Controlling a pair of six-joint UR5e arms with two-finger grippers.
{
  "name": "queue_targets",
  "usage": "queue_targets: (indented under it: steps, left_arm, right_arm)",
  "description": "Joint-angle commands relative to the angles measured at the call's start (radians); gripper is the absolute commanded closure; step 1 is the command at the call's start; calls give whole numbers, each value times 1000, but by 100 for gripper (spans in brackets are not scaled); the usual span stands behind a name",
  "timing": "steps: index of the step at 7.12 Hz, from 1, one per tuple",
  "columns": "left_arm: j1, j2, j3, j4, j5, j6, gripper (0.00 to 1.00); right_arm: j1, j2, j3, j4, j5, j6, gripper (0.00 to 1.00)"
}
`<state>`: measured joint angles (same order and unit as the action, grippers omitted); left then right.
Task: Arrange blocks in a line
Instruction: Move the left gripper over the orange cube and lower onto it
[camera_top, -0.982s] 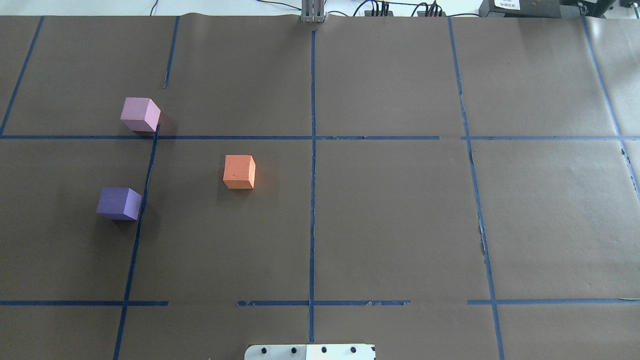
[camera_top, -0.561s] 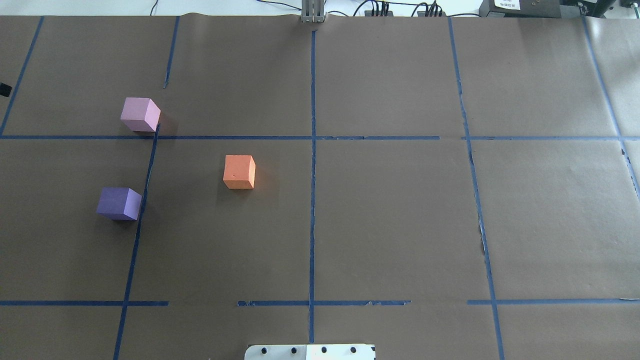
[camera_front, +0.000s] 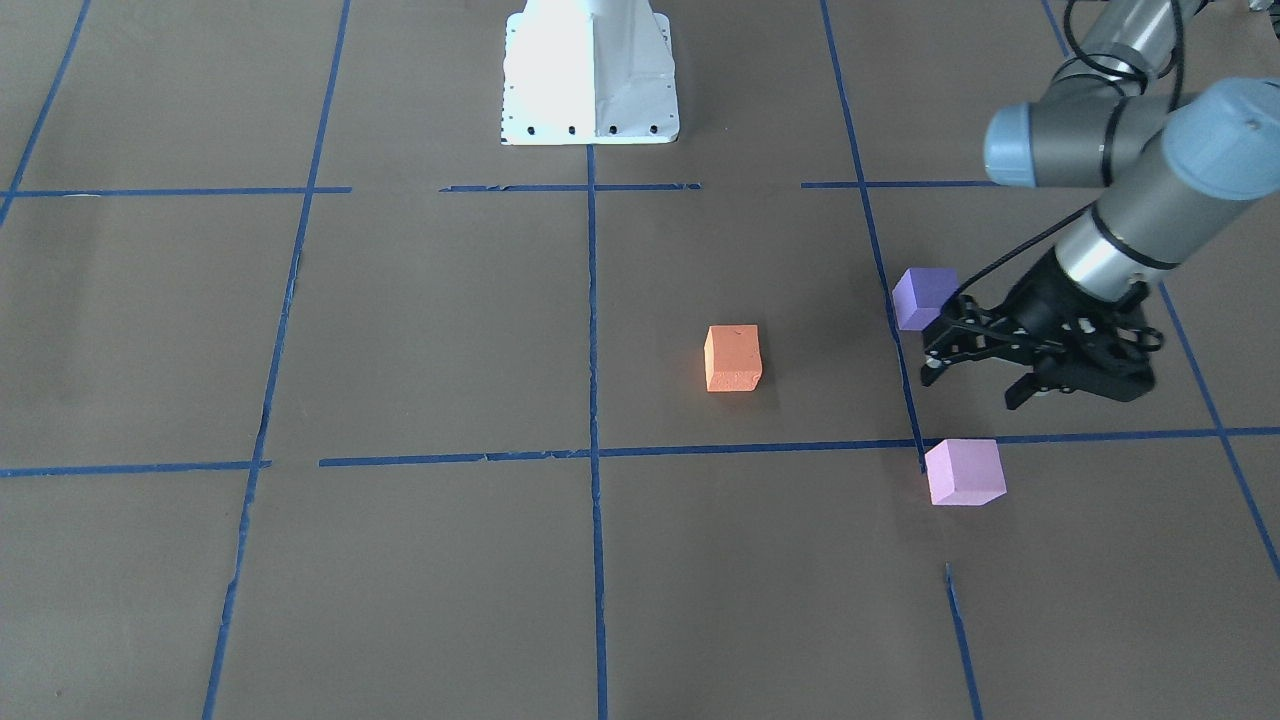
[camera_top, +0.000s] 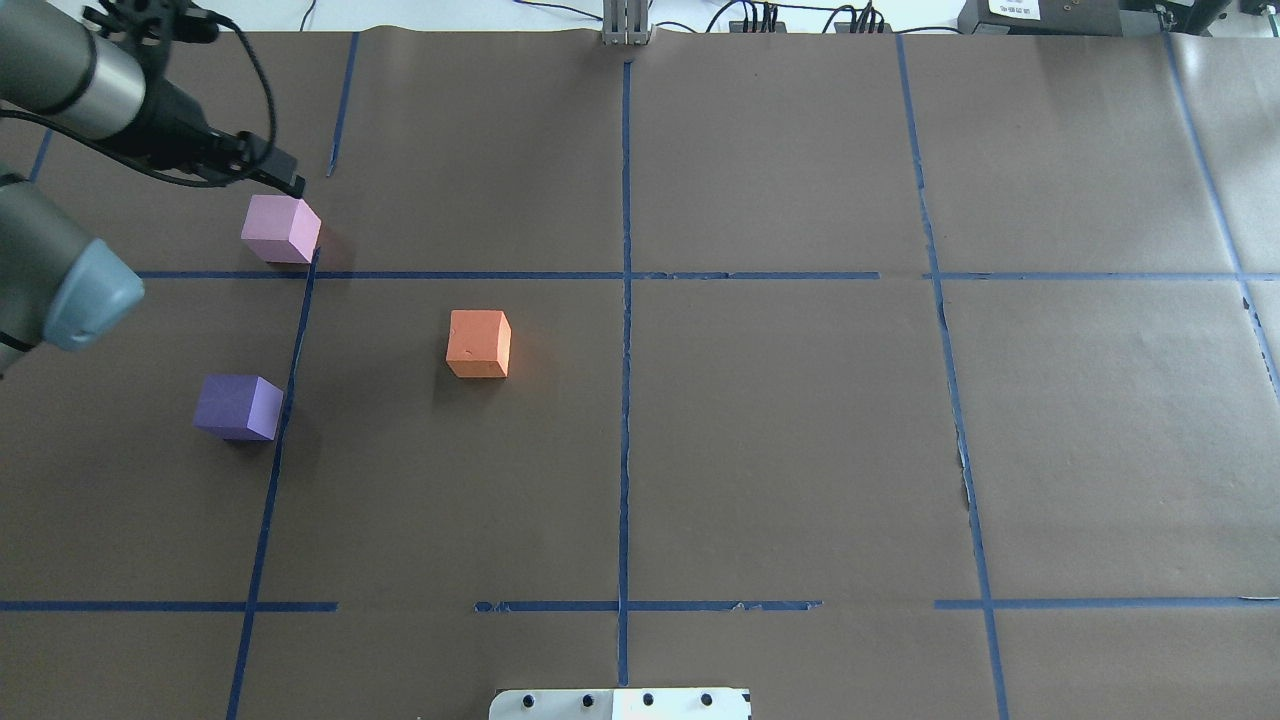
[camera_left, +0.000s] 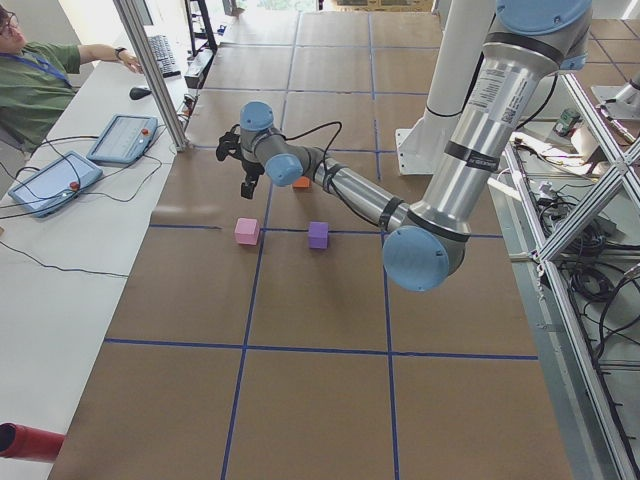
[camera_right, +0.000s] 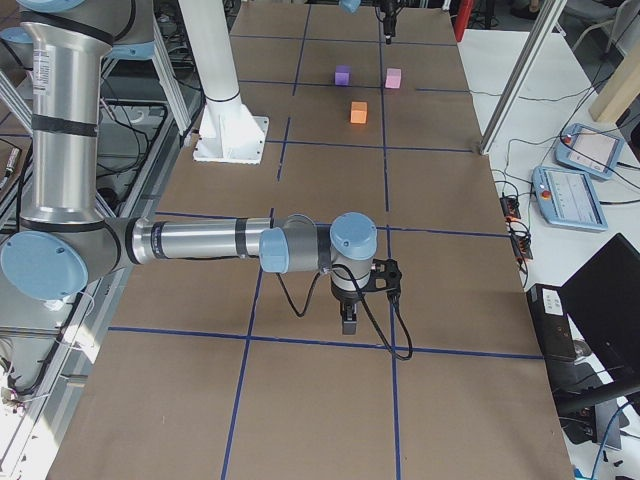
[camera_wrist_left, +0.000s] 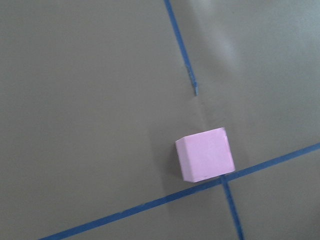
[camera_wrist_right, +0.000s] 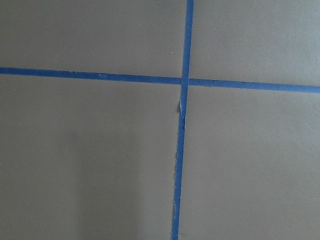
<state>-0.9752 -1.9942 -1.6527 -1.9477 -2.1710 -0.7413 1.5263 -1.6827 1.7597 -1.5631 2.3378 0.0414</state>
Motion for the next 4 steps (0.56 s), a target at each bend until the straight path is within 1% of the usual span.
queue_targets:
  steps: [1,2,3,4]
  left_arm:
    - [125,-84,10,6,60,-192,0]
    - [166,-98,13,6,68,-245,0]
    - [211,-116,17,9,115,-307,0]
    - [239,-139,24,57,135,-346,0]
  right_arm:
    - [0,0,0,0,0,0,0]
    - [0,0,0,0,0,0,0]
    - [0,0,0,0,0,0,0]
    - [0,0,0,0,0,0,0]
